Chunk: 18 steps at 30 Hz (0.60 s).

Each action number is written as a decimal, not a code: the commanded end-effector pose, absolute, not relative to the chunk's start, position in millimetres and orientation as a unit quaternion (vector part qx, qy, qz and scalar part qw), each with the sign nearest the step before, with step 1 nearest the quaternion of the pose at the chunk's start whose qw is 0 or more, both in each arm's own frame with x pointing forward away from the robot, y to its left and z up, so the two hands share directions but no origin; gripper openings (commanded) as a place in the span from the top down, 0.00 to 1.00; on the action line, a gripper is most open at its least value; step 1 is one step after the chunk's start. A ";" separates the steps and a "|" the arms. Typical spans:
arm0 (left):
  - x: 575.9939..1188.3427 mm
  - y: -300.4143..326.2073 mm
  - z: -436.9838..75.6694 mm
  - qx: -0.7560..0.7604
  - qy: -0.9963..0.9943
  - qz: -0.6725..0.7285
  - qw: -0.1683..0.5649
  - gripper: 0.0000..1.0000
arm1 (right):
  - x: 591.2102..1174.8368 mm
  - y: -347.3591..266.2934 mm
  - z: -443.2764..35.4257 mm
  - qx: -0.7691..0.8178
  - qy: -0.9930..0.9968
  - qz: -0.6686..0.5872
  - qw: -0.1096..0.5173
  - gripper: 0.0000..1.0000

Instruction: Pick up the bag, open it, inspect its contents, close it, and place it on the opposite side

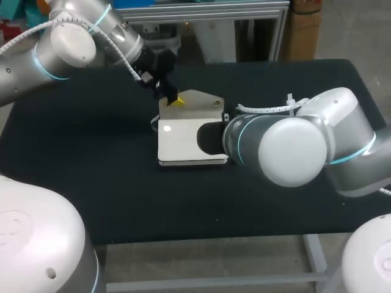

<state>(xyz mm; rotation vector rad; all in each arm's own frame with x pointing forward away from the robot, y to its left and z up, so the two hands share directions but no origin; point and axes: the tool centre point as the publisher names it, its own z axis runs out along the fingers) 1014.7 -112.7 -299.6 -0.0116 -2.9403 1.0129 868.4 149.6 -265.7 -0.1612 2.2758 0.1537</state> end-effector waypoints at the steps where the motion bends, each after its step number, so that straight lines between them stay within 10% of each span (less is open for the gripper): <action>1: 1005.8 -112.0 -306.4 0.014 -0.943 0.331 -0.020 1.00 | 865.6 159.2 -279.1 -0.051 0.861 0.056 0.502 1.00; 18: 1004.9 -110.6 -312.2 0.029 -0.942 0.334 -0.018 1.00 | 860.9 159.4 -292.5 -0.009 0.881 0.056 0.469 1.00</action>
